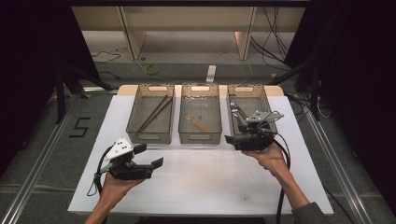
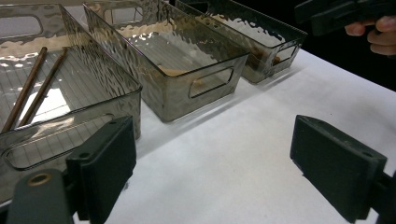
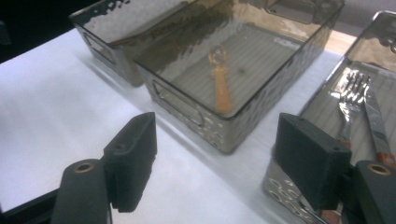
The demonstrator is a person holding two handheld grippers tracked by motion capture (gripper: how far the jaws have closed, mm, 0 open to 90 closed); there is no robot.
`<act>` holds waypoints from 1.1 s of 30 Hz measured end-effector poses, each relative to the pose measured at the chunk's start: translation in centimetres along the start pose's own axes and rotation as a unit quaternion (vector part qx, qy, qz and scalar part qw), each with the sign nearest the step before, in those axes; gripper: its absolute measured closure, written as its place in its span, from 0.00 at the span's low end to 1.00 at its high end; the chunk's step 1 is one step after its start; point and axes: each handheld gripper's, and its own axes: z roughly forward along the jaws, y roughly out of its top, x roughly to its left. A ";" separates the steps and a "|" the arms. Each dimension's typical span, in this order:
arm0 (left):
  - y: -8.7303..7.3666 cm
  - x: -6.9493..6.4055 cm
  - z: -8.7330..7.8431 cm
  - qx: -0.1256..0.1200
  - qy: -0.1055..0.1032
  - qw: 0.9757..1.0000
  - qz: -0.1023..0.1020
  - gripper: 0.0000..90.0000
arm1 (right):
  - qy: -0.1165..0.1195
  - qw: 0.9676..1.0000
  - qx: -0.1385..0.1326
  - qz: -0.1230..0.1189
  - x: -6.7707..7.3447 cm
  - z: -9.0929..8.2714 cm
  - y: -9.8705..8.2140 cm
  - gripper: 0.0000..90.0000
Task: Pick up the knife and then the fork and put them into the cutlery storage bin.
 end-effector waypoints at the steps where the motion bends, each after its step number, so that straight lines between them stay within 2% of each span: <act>1: 0.0 0.0 0.0 0.000 0.000 1.000 0.000 0.15 | 0.005 1.000 -0.003 0.002 0.2 -0.1 -0.2 0.33; 21: 0.0 0.0 0.1 0.004 -0.006 1.000 -0.004 0.15 | 0.036 0.998 -0.047 0.004 2.0 -1.9 -3.9 0.30; 33: 0.0 -0.1 0.1 0.006 -0.010 1.000 -0.006 0.15 | 0.037 0.996 -0.078 0.002 2.7 -2.8 -5.8 0.28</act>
